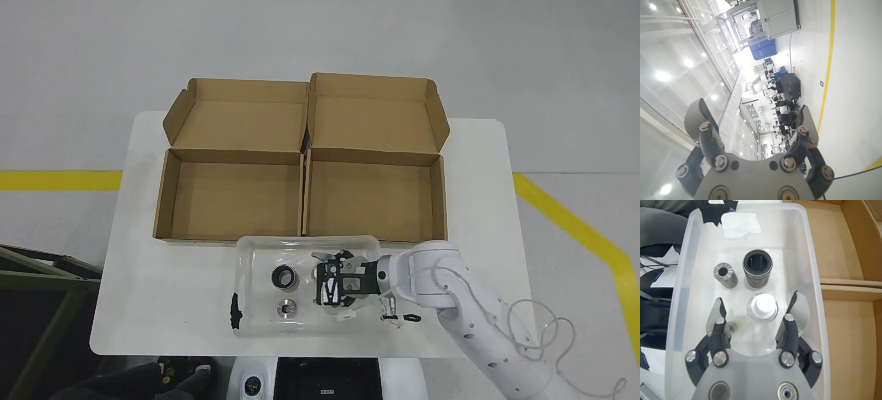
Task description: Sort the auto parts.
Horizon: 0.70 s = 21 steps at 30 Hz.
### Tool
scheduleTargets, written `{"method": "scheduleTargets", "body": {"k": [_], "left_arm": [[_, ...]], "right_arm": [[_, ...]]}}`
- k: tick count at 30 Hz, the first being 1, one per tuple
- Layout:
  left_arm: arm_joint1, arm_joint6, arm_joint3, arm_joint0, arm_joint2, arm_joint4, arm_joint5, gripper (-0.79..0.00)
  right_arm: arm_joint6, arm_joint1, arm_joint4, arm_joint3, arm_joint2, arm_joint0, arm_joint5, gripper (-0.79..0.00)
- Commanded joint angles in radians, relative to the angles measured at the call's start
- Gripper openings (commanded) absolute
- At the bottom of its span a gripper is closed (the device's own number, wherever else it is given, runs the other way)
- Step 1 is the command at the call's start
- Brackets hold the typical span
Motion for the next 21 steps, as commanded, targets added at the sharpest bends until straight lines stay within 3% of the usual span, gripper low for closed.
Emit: {"method": "scheduleTargets", "body": {"k": [1,3,4,7,9,11,21], "left_arm": [[0.000,0.000,0.000,0.000,0.000,0.000,0.000,0.000],[0.000,0.000,0.000,0.000,0.000,0.000,0.000,0.000],[0.000,0.000,0.000,0.000,0.000,0.000,0.000,0.000],[0.000,0.000,0.000,0.000,0.000,0.000,0.000,0.000],[0.000,0.000,0.000,0.000,0.000,0.000,0.000,0.000],[0.000,0.000,0.000,0.000,0.000,0.000,0.000,0.000],[0.000,0.000,0.000,0.000,0.000,0.000,0.000,0.000]], "right_arm": [[-0.003,0.000,-0.001,0.008,-0.005,0.006,0.002,-0.292],[-0.008,0.000,-0.001,0.017,-0.011,0.012,0.006,-0.336],[-0.014,-0.001,0.002,0.022,-0.015,0.015,0.011,-0.397],[-0.020,-0.002,-0.001,0.037,-0.025,0.027,0.015,-0.446],[-0.020,-0.002,0.000,0.042,-0.029,0.034,0.020,-0.570],[-0.021,-0.002,0.004,0.044,-0.029,0.039,0.023,-0.785],[-0.055,0.012,0.079,-0.037,0.018,0.034,0.009,-0.785]]}}
